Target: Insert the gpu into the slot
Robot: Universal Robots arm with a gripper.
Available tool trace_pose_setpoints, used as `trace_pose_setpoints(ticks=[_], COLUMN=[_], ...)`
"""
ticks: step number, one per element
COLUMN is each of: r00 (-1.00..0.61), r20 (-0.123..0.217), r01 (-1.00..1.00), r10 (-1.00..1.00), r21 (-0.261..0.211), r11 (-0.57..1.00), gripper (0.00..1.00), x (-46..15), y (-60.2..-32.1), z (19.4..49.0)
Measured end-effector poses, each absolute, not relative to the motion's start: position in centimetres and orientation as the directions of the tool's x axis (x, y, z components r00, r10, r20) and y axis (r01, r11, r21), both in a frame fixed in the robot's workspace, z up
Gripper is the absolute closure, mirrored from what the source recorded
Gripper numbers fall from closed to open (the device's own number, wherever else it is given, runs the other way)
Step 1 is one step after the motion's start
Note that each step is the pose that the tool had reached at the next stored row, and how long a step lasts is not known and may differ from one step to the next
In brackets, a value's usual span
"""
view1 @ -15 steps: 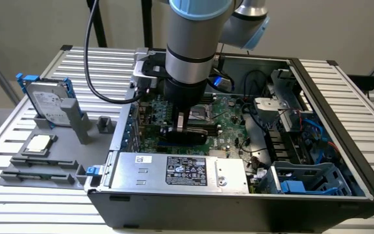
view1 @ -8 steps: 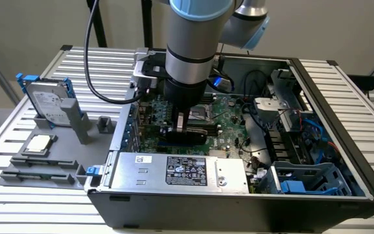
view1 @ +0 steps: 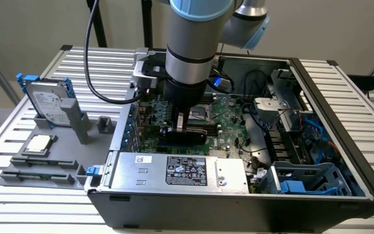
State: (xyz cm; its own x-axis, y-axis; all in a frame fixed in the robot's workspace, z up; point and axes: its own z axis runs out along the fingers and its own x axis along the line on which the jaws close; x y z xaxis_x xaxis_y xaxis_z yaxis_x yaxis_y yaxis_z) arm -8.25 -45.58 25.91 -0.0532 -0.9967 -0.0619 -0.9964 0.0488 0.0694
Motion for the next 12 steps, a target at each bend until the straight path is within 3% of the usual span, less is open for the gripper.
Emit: trace_pose_setpoints(ticks=[12], r00=[-0.053], r20=[-0.062], r01=[-0.996], r10=[-0.997], r21=[0.069], r11=[0.049], gripper=[0.74], x=[-8.26], y=[-45.41], z=[25.90])
